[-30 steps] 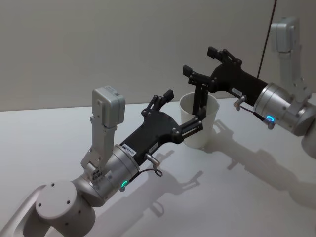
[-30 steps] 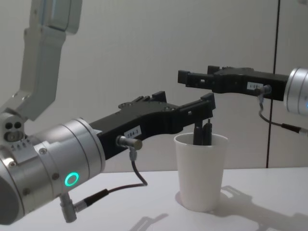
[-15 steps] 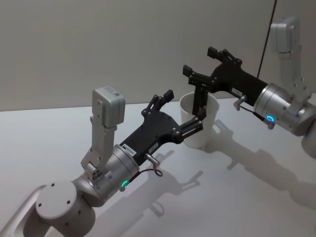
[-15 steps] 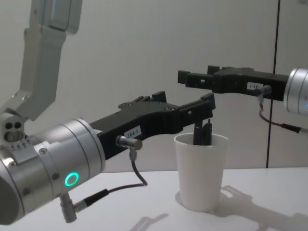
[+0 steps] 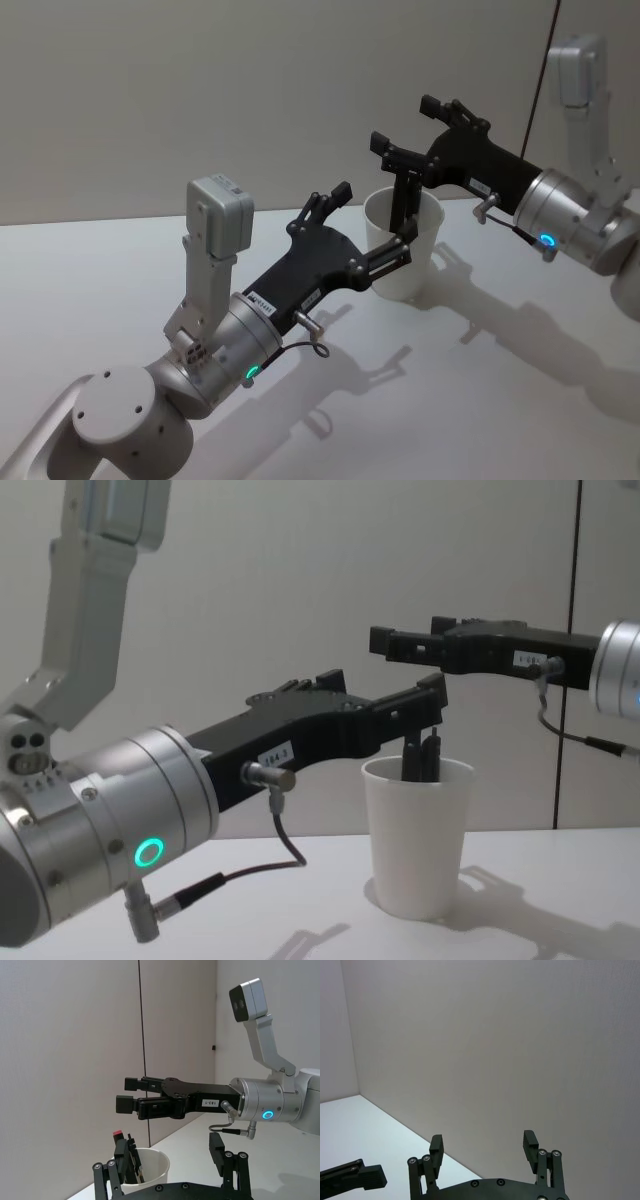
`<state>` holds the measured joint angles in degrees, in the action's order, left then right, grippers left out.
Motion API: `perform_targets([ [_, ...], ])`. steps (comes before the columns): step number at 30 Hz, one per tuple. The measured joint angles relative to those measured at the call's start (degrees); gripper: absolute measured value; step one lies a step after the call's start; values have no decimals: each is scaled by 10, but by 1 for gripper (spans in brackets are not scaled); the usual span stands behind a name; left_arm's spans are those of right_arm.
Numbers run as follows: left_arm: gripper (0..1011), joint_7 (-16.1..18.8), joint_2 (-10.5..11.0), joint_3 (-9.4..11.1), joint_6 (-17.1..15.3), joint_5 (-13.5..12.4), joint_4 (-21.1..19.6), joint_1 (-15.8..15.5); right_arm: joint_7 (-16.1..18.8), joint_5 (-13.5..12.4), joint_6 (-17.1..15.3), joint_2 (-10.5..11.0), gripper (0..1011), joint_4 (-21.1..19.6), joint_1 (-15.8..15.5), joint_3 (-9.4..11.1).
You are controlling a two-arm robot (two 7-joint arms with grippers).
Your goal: Place the pen into the pen holder.
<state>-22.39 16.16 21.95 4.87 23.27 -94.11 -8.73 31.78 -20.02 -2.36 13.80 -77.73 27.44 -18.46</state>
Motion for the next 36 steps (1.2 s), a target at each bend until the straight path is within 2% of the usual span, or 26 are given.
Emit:
perform_targets([
  [16,1001,1,0,0,0,0,0,0,0,0,0,0,1001,0,0,0],
  [21,1001,11,3,2,-2,-6,0,-2,-6,0,0,1,1001,-5,-6,1],
  [26,1001,33,9,6,-8,-18,1,-7,-27,3,0,5,1001,-22,-27,5],
  [35,1001,107,28,20,-28,-58,4,-24,-77,10,1,15,1001,-65,-78,16],
  [36,1001,107,28,20,-28,-58,4,-24,-81,10,1,16,1001,-69,-82,17],
])
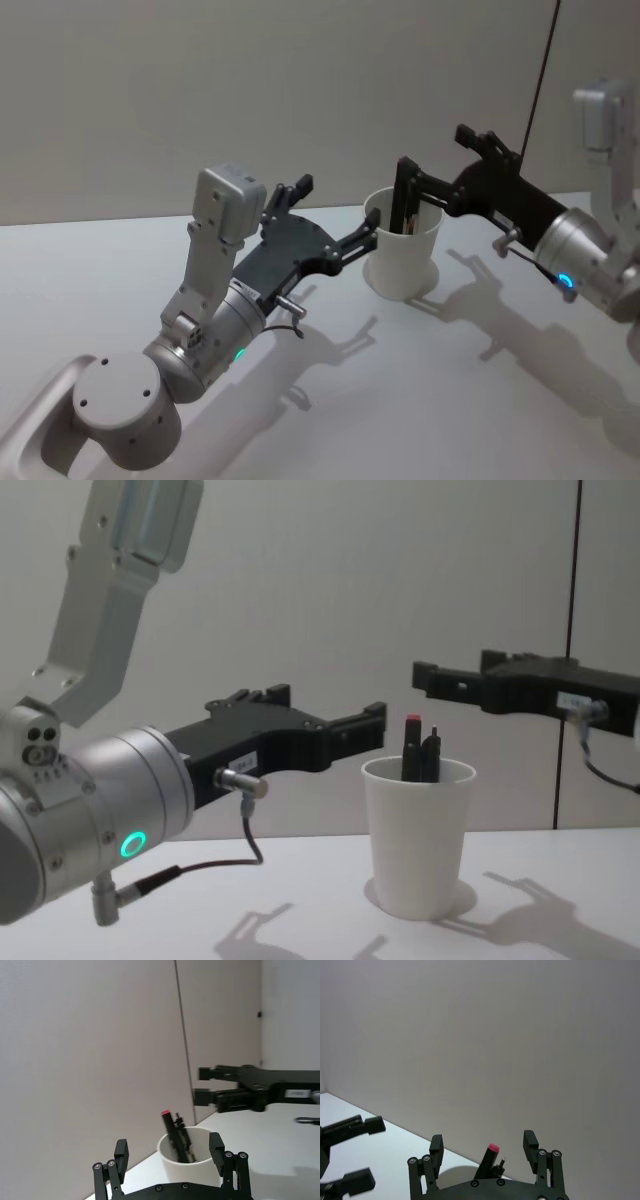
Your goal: Place the pen into the pen holder.
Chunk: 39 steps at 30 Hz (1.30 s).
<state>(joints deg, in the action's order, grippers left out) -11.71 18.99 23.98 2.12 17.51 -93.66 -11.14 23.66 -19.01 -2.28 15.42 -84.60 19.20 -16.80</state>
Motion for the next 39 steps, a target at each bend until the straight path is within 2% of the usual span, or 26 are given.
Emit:
perform_targets([
  [6,1001,52,14,10,-14,-29,2,-12,-34,4,0,7,1001,-28,-34,7],
  [14,1001,100,26,19,-26,-55,4,-22,-77,10,1,15,1001,-65,-78,15],
  [28,1001,110,29,21,-29,-60,5,-25,-157,20,2,31,1001,-132,-158,31],
  [35,1001,111,29,21,-29,-60,5,-25,-188,24,3,37,1001,-158,-190,37],
  [39,1001,111,29,21,-29,-60,5,-25,-196,25,3,39,1001,-164,-198,39],
])
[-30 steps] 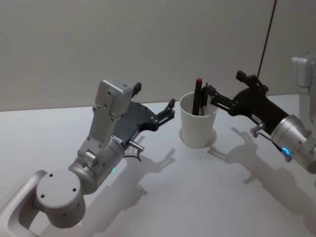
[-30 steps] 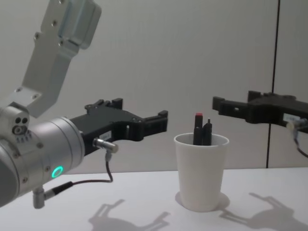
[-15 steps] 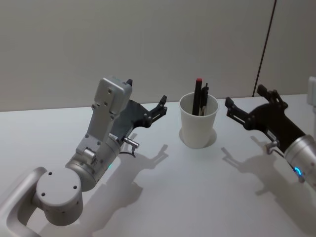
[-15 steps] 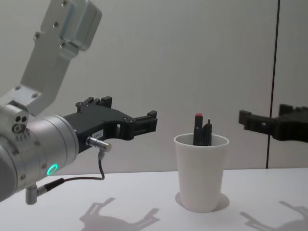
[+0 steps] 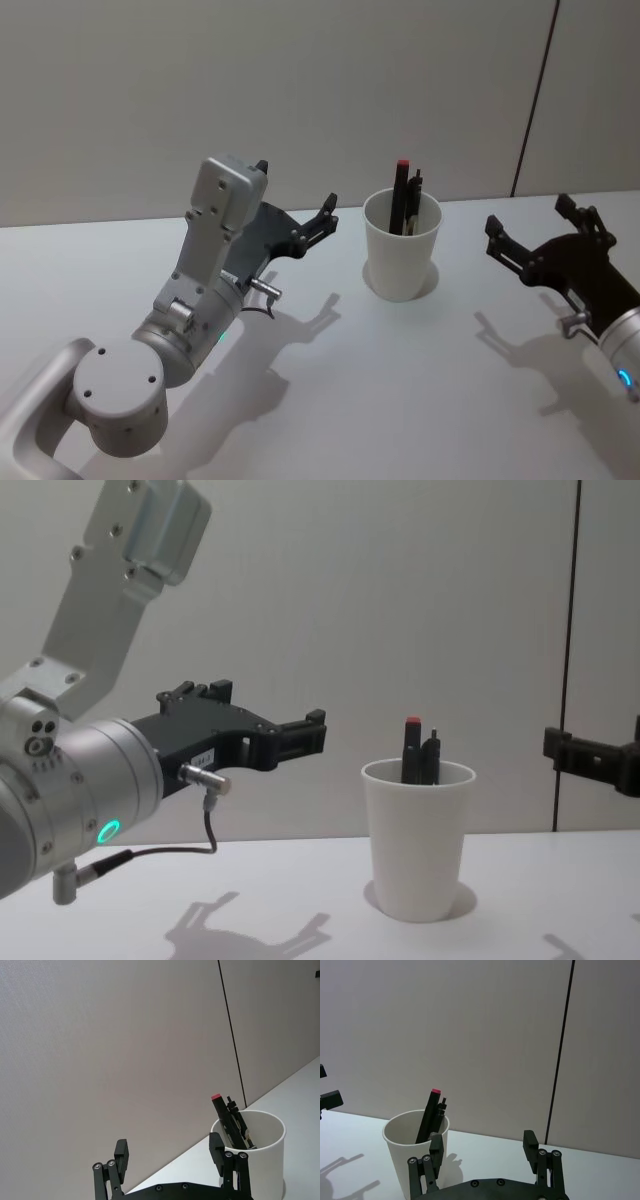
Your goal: Place the pen into the pen holder.
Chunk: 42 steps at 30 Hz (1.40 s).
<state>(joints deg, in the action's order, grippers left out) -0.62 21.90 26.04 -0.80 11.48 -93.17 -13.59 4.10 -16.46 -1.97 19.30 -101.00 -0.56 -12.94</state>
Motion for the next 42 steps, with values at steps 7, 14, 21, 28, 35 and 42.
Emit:
perform_targets([
  [7,1001,0,0,0,0,0,0,0,-3,0,0,1,1001,-2,-3,1],
  [14,1001,0,0,0,0,0,0,0,-3,0,0,0,1001,-2,-3,1],
  [21,1001,0,0,0,0,0,0,0,-3,0,0,0,1001,-2,-3,0],
  [28,1001,0,0,0,0,0,0,0,-3,0,0,0,1001,-2,-3,0],
  [35,1001,0,0,0,0,0,0,0,-3,0,0,0,1002,-2,-3,0],
  [42,1001,0,0,0,0,0,0,0,-3,0,0,0,1001,-2,-3,0],
])
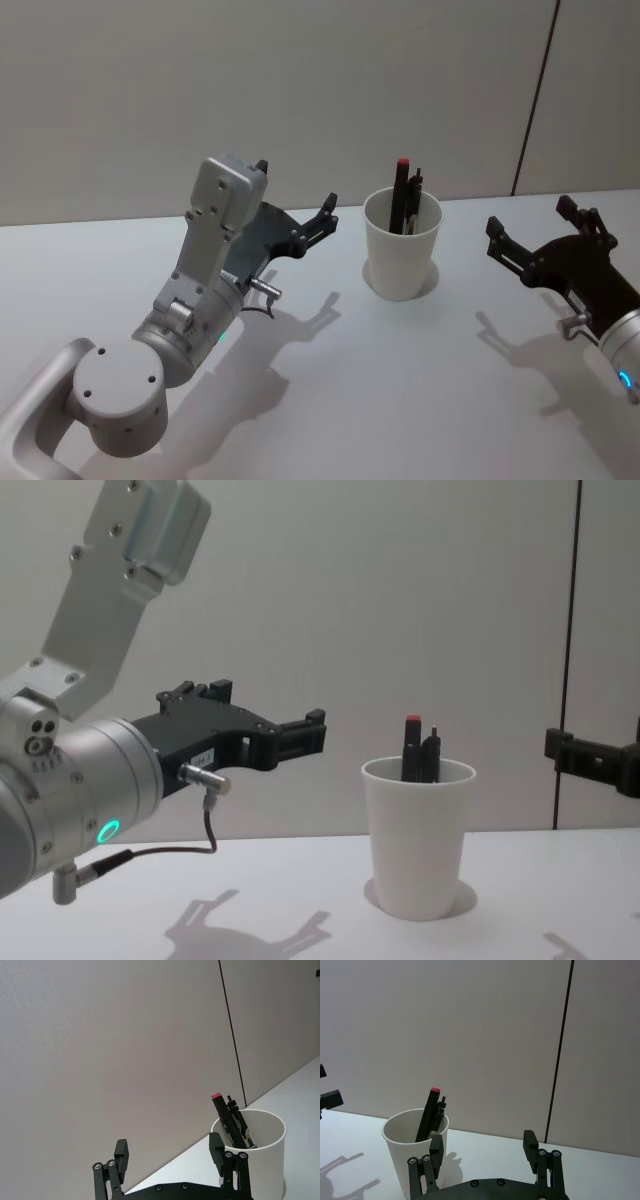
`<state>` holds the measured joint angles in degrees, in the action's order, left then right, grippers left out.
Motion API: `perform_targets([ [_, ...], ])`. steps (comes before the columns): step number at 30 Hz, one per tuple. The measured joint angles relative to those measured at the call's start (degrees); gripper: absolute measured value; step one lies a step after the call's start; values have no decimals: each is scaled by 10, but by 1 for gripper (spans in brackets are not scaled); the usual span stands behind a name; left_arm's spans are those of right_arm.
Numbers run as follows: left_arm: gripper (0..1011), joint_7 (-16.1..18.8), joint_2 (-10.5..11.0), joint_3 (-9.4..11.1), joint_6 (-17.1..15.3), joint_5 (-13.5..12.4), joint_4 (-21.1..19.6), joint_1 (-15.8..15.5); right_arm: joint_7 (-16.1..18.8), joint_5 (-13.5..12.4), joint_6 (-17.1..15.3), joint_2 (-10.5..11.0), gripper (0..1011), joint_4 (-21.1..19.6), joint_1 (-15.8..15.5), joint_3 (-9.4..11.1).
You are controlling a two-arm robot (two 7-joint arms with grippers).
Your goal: Place the pen into the pen holder.
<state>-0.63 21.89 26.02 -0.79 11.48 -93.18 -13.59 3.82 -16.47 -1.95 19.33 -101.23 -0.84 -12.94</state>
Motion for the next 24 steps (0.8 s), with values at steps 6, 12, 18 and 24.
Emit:
perform_targets([
  [6,1001,0,0,0,0,0,0,0,0,0,0,0,1002,0,0,0],
  [12,1001,0,0,0,0,0,0,0,0,0,0,0,1002,0,0,0],
  [18,1001,0,0,0,0,0,0,0,0,0,0,0,1001,0,0,0],
  [24,1001,0,0,0,0,0,0,0,0,0,0,0,1002,0,0,0],
])
